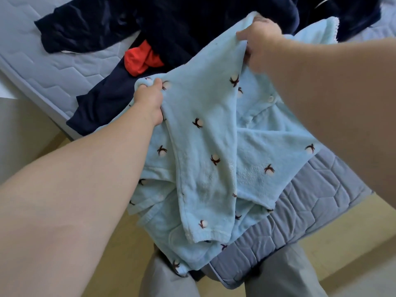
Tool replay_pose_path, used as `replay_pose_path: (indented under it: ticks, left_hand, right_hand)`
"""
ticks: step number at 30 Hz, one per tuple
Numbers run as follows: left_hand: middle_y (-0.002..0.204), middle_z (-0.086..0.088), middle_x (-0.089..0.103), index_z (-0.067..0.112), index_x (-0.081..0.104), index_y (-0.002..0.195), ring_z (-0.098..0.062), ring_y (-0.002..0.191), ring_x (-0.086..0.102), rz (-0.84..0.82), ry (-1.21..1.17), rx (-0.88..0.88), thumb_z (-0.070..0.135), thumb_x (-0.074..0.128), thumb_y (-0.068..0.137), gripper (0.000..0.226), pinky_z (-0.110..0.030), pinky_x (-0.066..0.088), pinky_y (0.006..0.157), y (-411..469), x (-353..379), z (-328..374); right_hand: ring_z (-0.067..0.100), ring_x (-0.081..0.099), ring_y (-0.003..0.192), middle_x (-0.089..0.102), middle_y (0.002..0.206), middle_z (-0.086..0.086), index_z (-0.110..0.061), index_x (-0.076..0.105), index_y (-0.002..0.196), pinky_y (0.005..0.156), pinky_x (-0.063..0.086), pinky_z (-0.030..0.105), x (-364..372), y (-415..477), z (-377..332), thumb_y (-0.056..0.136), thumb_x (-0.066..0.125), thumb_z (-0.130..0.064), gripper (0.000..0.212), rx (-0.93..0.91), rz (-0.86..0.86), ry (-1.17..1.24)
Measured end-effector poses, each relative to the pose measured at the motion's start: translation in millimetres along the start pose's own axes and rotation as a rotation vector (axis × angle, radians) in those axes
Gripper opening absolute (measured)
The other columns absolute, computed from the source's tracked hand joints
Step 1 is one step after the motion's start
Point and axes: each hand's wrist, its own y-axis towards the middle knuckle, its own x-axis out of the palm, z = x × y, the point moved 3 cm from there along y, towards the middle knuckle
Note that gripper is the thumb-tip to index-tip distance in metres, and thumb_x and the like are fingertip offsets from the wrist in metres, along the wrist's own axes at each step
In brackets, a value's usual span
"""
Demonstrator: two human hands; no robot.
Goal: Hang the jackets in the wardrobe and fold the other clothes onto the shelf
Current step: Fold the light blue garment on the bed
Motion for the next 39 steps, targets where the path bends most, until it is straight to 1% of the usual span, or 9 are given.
replay_pose_path:
  ticks: [5,7,10,14,19,24,28,33,39]
  left_hand:
    - [0.092,-0.008,0.079,0.008,0.067,0.115,-0.024,0.081,0.077,-0.108,-0.026,-0.011,0.01,0.081,0.082,0.036,-0.046,0.063,0.075,-6,-1,-10]
    - [0.096,-0.005,0.078,0.011,0.069,0.108,-0.025,0.087,0.076,-0.014,0.109,0.048,0.02,0.085,0.08,0.034,-0.045,0.062,0.081,-3,-7,-11]
    - [0.101,0.003,0.069,0.013,0.065,0.11,-0.021,0.093,0.069,0.173,0.41,0.203,0.041,0.083,0.079,0.045,-0.032,0.057,0.075,-5,-13,-2]
    - [0.123,-0.002,0.051,0.017,0.049,0.109,-0.026,0.097,0.062,0.379,0.773,0.58,0.03,0.074,0.083,0.039,-0.04,0.053,0.081,-34,3,13]
    - [0.134,-0.002,0.043,0.015,0.051,0.121,-0.02,0.098,0.058,0.007,1.006,0.992,0.02,0.061,0.092,0.031,-0.035,0.049,0.083,-71,72,20]
    - [0.151,0.004,0.034,0.016,0.042,0.139,-0.022,0.103,0.059,-0.139,1.176,1.036,0.028,0.056,0.099,0.044,-0.035,0.048,0.089,-85,146,34]
    - [0.144,0.0,0.04,0.017,0.044,0.134,-0.027,0.106,0.059,-0.09,1.23,1.042,0.025,0.053,0.097,0.039,-0.037,0.047,0.085,-88,189,46]
    - [0.144,-0.011,0.039,0.012,0.039,0.138,-0.035,0.118,0.057,0.025,1.43,0.923,0.009,0.056,0.088,0.052,-0.039,0.044,0.084,-86,228,48]
    - [0.125,-0.021,0.063,0.004,0.058,0.125,-0.041,0.114,0.061,0.004,1.588,0.869,0.008,0.054,0.088,0.037,-0.04,0.047,0.085,-103,250,59]
  right_hand:
    - [0.02,0.063,0.105,0.061,0.121,0.001,-0.02,0.043,0.143,0.084,0.059,0.038,3,-2,17,0.089,0.062,-0.004,0.059,-0.133,0.008,-0.207]
    - [0.018,0.062,0.107,0.06,0.122,0.001,-0.017,0.045,0.138,0.09,0.056,0.036,3,2,19,0.088,0.066,-0.011,0.054,-0.193,0.052,-0.28]
    - [0.007,0.057,0.084,0.054,0.097,-0.009,-0.021,0.041,0.133,0.064,0.048,0.024,0,1,21,0.09,0.065,-0.025,0.049,-0.175,0.163,-0.351]
    - [0.002,0.052,0.074,0.048,0.091,-0.012,-0.024,0.037,0.112,0.051,0.035,0.016,-10,-12,41,0.092,0.06,-0.041,0.035,-0.26,0.261,-0.424]
    - [0.016,0.048,0.09,0.051,0.114,-0.002,-0.021,0.045,0.114,0.075,0.037,0.031,-54,-43,90,0.092,0.056,-0.03,0.026,-0.369,0.303,-0.594]
    - [0.032,0.05,0.115,0.048,0.129,0.01,-0.016,0.049,0.121,0.089,0.04,0.044,-120,-65,129,0.089,0.05,-0.017,0.032,-0.347,0.408,-0.743]
    - [0.033,0.047,0.128,0.047,0.139,0.01,-0.016,0.048,0.132,0.103,0.038,0.048,-178,-63,158,0.09,0.055,-0.031,0.045,-0.04,0.579,-0.805]
    - [0.036,0.058,0.121,0.059,0.136,0.014,-0.008,0.046,0.141,0.098,0.051,0.045,-216,-52,191,0.088,0.062,-0.05,0.07,0.246,0.332,-0.467]
    - [0.035,0.07,0.096,0.073,0.103,0.014,-0.006,0.07,0.108,0.087,0.058,0.05,-227,-61,196,0.086,0.068,-0.028,0.031,0.1,0.226,-0.322]
